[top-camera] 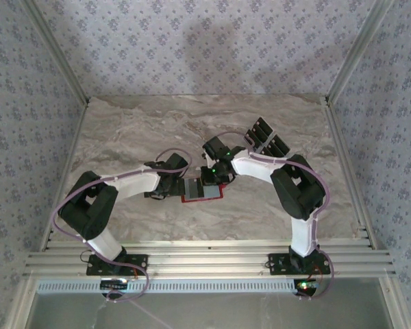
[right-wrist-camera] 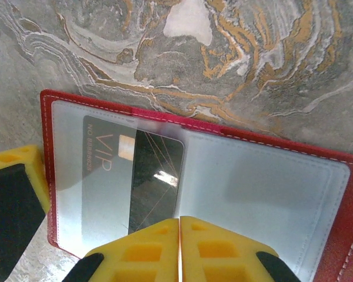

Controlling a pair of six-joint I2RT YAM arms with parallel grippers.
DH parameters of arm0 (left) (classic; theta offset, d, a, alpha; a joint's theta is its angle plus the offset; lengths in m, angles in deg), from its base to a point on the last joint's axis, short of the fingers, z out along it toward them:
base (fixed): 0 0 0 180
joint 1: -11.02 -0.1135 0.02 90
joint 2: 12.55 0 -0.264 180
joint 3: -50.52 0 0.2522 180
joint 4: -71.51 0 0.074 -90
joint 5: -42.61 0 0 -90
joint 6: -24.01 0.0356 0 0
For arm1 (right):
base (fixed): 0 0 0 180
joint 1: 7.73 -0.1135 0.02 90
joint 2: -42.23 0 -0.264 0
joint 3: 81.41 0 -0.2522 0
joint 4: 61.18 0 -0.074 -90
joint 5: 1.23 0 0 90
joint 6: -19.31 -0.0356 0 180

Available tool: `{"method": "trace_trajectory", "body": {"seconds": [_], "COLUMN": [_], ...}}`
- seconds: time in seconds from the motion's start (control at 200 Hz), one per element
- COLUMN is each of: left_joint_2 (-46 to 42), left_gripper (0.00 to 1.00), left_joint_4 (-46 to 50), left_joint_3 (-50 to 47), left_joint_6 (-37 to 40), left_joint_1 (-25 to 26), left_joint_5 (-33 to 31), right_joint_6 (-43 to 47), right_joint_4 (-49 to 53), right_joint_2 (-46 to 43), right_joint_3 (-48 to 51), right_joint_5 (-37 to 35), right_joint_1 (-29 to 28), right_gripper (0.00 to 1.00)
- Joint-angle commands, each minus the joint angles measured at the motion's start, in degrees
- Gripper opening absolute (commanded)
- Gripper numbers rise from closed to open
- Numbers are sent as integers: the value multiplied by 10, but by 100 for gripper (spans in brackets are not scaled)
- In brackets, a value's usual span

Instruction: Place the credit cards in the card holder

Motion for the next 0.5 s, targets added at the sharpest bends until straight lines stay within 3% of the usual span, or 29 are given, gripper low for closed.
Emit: {"method": "trace_trajectory", "body": {"seconds": [0.0,0.495], "left_joint_2": [17,24], "left_gripper": [100,100], "left_joint_4": [-3,-8], "left_joint_3": [-3,-5], "left_joint_6": [4,4], "left_joint_1": [0,0], "left_joint_5": [9,12], "right_joint_6": [-1,-8], "right_joint_4": [-4,-5], "right_joint_2": [15,45], "right_joint_3": [4,-22], "right_joint_5": [0,9], "right_joint_1": [-6,-31], "right_gripper": [11,10]}}
